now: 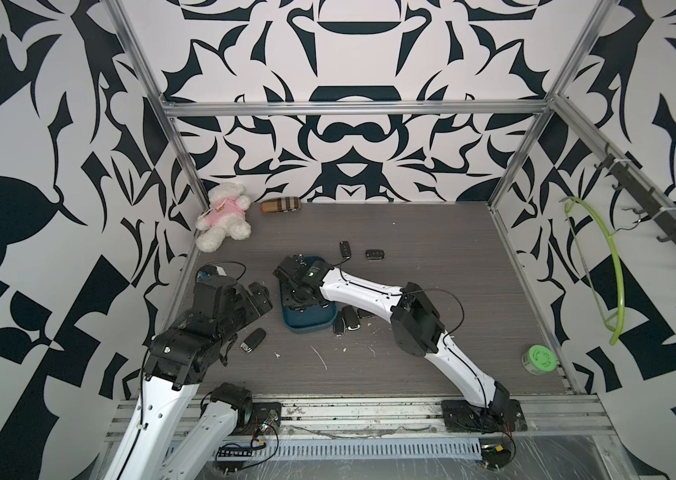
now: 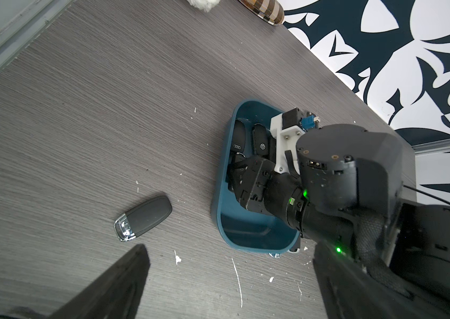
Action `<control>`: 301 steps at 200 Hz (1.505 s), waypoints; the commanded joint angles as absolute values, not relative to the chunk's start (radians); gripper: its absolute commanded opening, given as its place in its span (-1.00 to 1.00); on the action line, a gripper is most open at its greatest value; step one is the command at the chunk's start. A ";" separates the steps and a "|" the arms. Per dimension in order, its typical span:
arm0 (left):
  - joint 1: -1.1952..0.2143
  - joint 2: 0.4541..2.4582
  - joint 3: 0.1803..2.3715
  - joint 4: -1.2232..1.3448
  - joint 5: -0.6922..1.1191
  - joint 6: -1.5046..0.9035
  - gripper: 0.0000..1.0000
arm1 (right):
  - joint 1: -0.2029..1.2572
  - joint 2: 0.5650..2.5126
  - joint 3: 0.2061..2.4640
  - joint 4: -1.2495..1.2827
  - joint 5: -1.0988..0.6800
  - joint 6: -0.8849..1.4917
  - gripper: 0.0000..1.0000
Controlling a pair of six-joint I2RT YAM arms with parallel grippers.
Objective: Place the car key into the storage box
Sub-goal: Place the car key in the storage box.
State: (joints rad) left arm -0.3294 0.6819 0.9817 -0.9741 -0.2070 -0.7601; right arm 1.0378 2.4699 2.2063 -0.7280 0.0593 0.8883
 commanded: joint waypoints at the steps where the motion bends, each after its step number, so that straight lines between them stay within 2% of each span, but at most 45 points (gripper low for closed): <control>1: -0.325 0.681 0.965 -0.994 -0.207 -0.762 0.98 | 1.043 2.454 2.227 -0.750 0.071 0.906 -0.46; 65: -0.325 0.680 0.952 -0.980 -0.202 -0.764 0.98 | 1.043 2.391 2.190 -0.874 0.214 0.927 -0.45; 157: -0.325 0.661 0.942 -0.987 -0.207 -0.769 0.98 | 1.067 2.388 2.197 -0.782 0.123 0.844 -0.45; 231: -0.325 0.651 0.930 -0.985 -0.200 -0.782 0.98 | 1.092 2.302 2.078 -0.788 0.157 0.766 -0.45; 301: -0.325 0.637 0.920 -0.991 -0.196 -0.790 0.98 | 1.103 2.393 2.163 -0.832 0.123 0.733 -0.40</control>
